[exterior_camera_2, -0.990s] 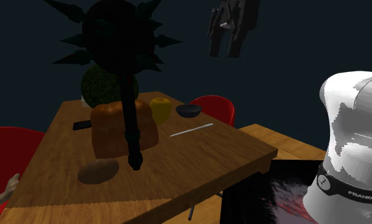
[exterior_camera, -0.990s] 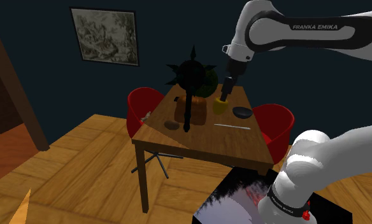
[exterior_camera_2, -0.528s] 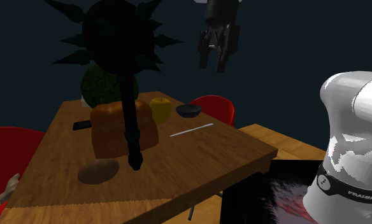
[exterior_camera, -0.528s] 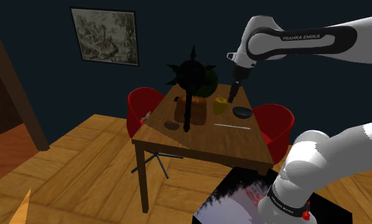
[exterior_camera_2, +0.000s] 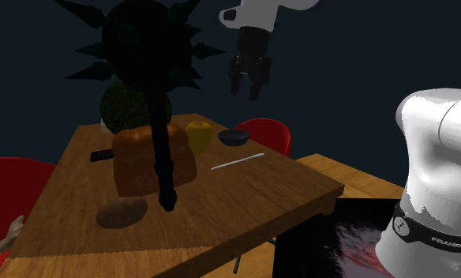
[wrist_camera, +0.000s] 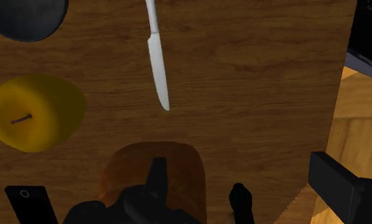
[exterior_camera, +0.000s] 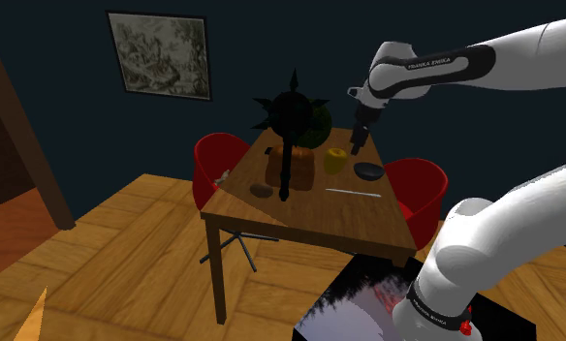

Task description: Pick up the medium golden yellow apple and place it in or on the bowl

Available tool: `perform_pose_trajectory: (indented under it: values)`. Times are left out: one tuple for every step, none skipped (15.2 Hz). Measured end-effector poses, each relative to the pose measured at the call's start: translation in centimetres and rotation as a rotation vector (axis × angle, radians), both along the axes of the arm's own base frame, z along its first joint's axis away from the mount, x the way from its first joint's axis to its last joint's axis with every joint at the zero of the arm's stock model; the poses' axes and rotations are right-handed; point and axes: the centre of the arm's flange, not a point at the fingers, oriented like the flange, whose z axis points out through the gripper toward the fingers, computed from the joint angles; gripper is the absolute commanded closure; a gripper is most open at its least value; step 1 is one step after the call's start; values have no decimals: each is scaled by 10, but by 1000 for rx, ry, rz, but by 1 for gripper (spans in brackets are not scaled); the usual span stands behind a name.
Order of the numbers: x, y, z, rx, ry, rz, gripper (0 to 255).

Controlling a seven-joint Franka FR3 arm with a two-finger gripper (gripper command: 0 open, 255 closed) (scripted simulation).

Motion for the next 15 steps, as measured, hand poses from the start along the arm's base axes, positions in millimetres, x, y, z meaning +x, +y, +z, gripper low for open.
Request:
perform_pose_trajectory:
  values:
    - [4,-8,-5,-3,-3,20,0]
    - [10,-20,-10,-6,-7,38,0]
    - [15,-34,-15,-10,-9,56,0]
    - [21,-46,-20,-13,-12,76,0]
    - [25,-57,-23,-17,-15,95,0]
    - [32,-68,-25,-20,-18,114,0]
    - [38,-76,-28,-23,-21,134,0]
    - [42,-85,-33,-26,-24,152,0]
    - [51,-97,-36,-30,-27,170,0]
    - [57,-109,-38,-33,-29,189,0]
    - [62,-121,-41,-37,-32,208,0]
    - [67,-130,-47,-40,-34,227,0]
    - [74,-141,-47,-43,-36,245,0]
    - [82,-154,-49,-49,-39,264,0]
    - [92,-164,-55,-54,-42,284,0]
